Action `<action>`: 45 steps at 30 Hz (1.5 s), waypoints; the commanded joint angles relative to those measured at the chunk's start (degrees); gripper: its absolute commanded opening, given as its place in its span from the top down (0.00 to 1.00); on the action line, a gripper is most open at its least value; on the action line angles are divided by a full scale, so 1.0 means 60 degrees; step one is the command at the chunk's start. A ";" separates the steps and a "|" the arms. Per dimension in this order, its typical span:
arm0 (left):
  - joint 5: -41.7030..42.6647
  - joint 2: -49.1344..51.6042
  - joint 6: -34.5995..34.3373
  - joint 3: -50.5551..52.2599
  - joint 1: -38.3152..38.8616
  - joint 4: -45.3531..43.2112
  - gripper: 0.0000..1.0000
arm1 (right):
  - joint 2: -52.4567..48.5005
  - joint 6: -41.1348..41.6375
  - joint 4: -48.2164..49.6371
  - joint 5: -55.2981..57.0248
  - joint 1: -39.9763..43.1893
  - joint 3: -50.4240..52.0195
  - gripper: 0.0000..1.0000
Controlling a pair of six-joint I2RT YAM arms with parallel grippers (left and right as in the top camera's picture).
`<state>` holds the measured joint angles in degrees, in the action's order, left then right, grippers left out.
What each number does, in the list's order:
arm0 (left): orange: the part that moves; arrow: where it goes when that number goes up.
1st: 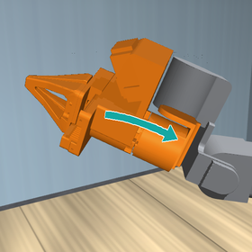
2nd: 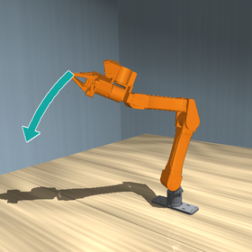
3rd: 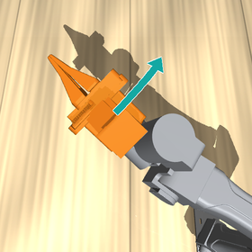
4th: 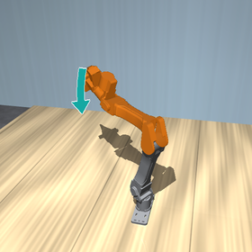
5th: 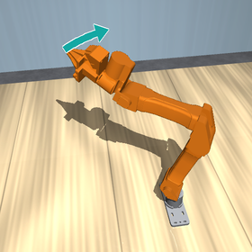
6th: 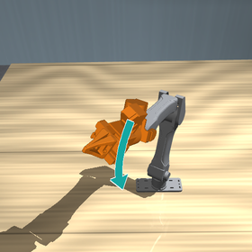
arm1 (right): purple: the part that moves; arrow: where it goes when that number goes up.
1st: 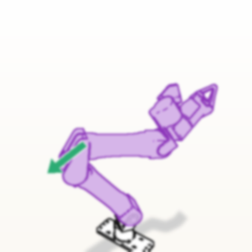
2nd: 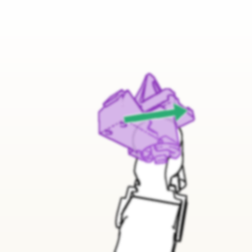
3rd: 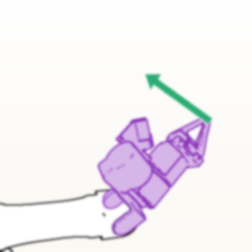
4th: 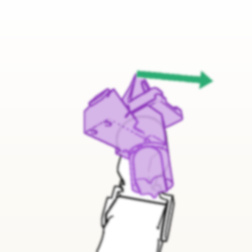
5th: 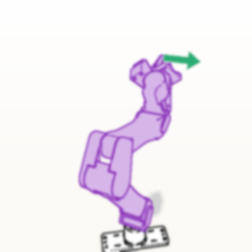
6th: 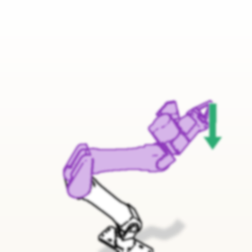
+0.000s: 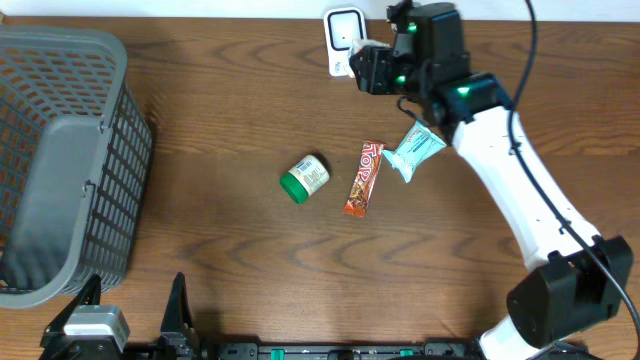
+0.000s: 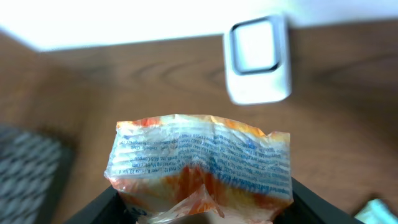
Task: Scan the item barcode
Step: 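Carry the orange packet up to the scanner window, then hold the orange packet under the scanner and release it beside it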
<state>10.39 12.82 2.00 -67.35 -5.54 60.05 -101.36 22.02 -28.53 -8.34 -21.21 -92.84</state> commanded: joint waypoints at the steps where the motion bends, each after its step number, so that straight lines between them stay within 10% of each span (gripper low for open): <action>1: 0.0098 -0.0040 0.0153 -0.0015 -0.0040 -0.0007 0.02 | -0.0401 -0.0433 0.0568 0.2820 -0.0346 -0.0062 0.41; 25: 0.0098 -0.0040 0.0153 -0.0015 -0.0040 -0.0007 0.02 | -0.4925 -0.1147 0.8397 0.3920 -0.0481 -0.0382 0.37; 39: 0.0098 -0.0040 0.0153 -0.0015 -0.0040 -0.0007 0.02 | -0.4189 -0.1009 0.4758 0.3774 -0.0940 -0.0998 0.03; 45: 0.0098 -0.0040 0.0153 -0.0015 -0.0040 -0.0007 0.02 | -0.2969 0.1749 0.0790 0.3173 -0.1253 -0.0998 0.17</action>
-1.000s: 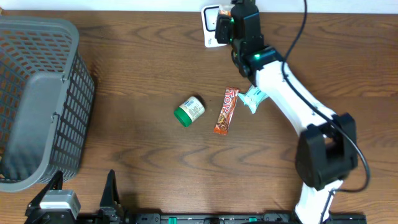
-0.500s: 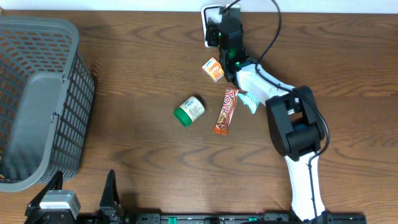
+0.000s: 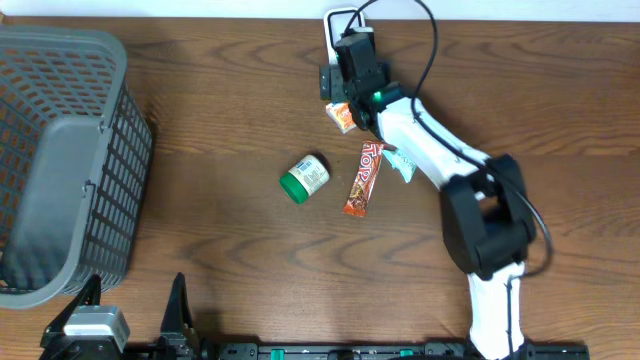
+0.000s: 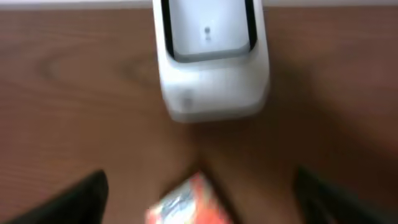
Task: Scan the item barcode
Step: 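Hold the orange packet under the scanner and release it beside it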
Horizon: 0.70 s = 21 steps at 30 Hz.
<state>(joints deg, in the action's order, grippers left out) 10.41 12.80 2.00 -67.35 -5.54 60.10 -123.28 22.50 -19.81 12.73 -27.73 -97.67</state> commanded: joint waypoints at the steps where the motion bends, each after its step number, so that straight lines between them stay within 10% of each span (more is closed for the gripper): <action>1: 0.0095 -0.0036 0.0153 -0.0015 -0.0040 -0.0015 0.02 | 0.0707 0.1836 -0.0994 -0.0528 -0.0197 -0.0193 0.22; 4: 0.0095 -0.0036 0.0153 -0.0015 -0.0040 -0.0018 0.02 | 0.0557 0.2106 -0.1293 -0.0739 -0.0277 -0.0109 0.34; 9: 0.0095 -0.0036 0.0153 -0.0015 -0.0040 -0.0015 0.02 | -0.0007 0.3428 -0.1384 -0.0295 -0.0379 -0.0062 0.01; 21: 0.0095 -0.0036 0.0153 -0.0015 -0.0040 -0.0015 0.02 | -0.0568 0.7056 -0.1228 0.0586 -0.0492 -0.0062 0.01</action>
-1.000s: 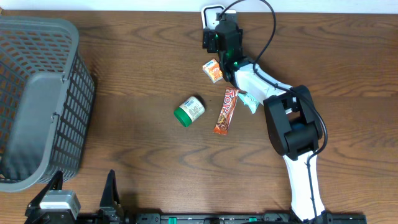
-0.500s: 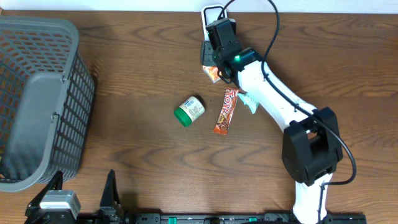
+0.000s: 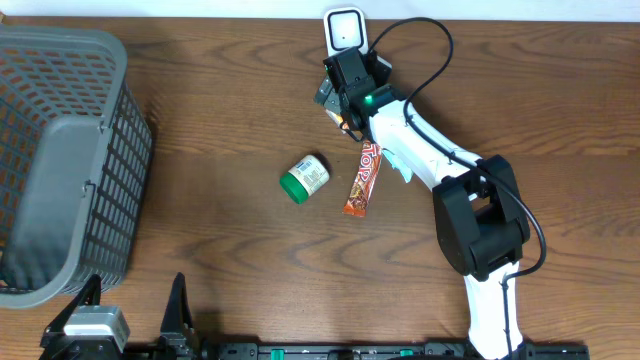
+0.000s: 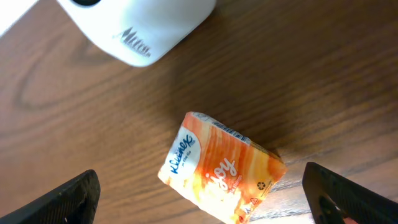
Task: Scan the item barcode
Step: 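Hold the orange packet under the scanner and release it beside it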
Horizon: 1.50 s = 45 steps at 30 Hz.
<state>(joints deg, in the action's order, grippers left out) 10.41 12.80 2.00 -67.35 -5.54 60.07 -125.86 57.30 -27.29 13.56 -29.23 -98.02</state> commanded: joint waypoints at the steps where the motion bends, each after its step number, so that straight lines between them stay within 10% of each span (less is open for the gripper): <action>1: 0.0095 -0.0036 0.0153 -0.0015 -0.0040 -0.0011 0.02 | -0.0157 0.1399 0.0022 0.0521 -0.0273 -0.0004 0.01; 24: 0.0095 -0.0036 0.0153 -0.0015 -0.0040 -0.0011 0.02 | -0.1115 0.2521 0.0211 0.0627 -0.0499 -0.0004 0.02; 31: 0.0095 -0.0036 0.0153 -0.0015 -0.0040 -0.0011 0.02 | -0.1137 0.2517 0.0095 0.0663 -0.0430 -0.0004 0.44; 40: 0.0095 -0.0036 0.0153 -0.0015 -0.0040 -0.0011 0.02 | -0.1093 0.2313 -0.0481 0.0608 -0.0382 -0.0062 0.58; 45: 0.0095 -0.0036 0.0153 -0.0015 -0.0040 -0.0015 0.02 | -0.0623 0.1898 -0.1657 0.0164 -0.0175 -0.0091 0.82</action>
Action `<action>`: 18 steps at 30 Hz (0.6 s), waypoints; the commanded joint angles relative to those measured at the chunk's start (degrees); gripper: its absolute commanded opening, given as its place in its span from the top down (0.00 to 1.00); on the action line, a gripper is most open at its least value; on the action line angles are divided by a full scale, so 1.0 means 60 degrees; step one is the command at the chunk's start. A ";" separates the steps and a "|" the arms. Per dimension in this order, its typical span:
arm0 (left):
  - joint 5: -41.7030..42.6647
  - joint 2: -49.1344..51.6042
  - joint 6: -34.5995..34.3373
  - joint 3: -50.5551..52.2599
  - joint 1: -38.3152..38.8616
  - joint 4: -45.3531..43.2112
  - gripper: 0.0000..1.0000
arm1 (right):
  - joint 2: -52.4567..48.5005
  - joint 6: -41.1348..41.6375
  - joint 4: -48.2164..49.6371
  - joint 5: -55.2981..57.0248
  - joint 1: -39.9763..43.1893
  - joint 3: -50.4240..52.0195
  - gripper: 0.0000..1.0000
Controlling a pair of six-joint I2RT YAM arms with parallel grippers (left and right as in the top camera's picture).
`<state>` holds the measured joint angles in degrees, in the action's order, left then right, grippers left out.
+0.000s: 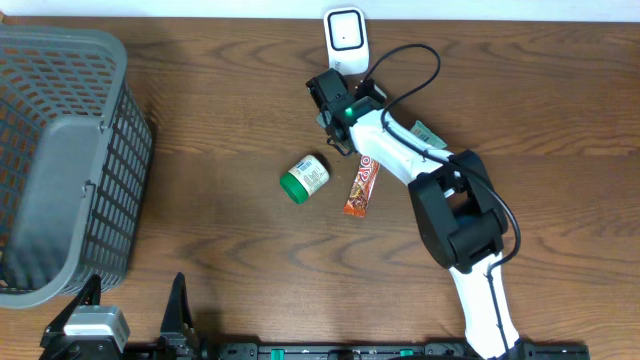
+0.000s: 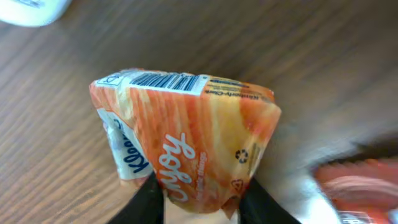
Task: Scan the item barcode
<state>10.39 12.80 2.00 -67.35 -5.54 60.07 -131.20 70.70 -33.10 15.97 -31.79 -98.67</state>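
In the right wrist view an orange Kleenex tissue pack [image 2: 186, 137] fills the middle, its barcode [image 2: 165, 81] showing on the far upper edge. My right gripper [image 2: 202, 205] is shut on the pack's near end, one black finger on each side. From overhead, the right gripper [image 1: 333, 100] sits just in front of and left of the white scanner [image 1: 345, 30], and it hides the pack. A corner of the scanner [image 2: 25, 9] shows at the wrist view's top left. The left gripper is out of view.
A green-lidded jar [image 1: 305, 178] and a red candy bar [image 1: 362, 187] lie on the brown table [image 1: 220, 100] in front of the gripper. A pale packet [image 1: 428, 130] peeks out beside the right arm. A grey basket [image 1: 60, 160] stands at the left.
The right gripper was open above the tissue pack lying on the table by the scanner. Now it is shut on the pack and sits slightly further left and nearer the candy bar.
At first the right gripper held the tissue pack up facing the scanner. Then the pack lay on the table in front of the scanner with the gripper open over it. Now the gripper holds the pack again, with the barcode in view.
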 commanded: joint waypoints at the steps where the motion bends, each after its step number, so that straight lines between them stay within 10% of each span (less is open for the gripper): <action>1: 0.0098 -0.0036 0.0153 -0.0015 -0.0040 -0.0015 0.02 | 0.0393 -0.0404 -0.1013 -0.0324 0.0306 0.0018 0.88; 18: 0.0098 -0.0036 0.0153 -0.0015 -0.0040 -0.0011 0.02 | 0.2470 -0.3450 -0.5260 -0.3934 0.0419 0.0018 0.97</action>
<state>10.41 12.80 2.00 -67.35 -5.54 60.07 -118.76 57.23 -62.96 1.13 -29.15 -98.54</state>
